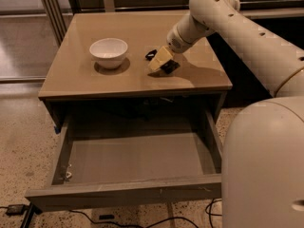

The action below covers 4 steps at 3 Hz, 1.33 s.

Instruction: Place rxbar chocolate into top drawer

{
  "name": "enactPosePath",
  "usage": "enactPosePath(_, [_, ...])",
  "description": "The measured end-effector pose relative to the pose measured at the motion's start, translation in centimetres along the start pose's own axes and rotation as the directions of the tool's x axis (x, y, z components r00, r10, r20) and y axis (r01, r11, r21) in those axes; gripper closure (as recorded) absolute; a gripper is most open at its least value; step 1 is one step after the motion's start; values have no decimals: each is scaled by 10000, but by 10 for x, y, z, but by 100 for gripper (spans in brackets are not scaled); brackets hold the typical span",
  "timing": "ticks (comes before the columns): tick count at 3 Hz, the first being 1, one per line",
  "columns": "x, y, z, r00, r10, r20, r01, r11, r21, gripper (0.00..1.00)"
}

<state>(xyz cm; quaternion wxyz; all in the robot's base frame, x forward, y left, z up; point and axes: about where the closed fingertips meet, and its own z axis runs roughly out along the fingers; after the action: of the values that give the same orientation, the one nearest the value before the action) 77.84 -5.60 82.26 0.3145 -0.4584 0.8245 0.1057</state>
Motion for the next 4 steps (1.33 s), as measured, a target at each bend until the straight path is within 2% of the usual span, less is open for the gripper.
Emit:
enactPosePath(1, [0,0,0,10000,0,-1,0,10000,-1,18])
enactPosePath(4, [0,0,0,10000,0,-1,0,10000,-3,87])
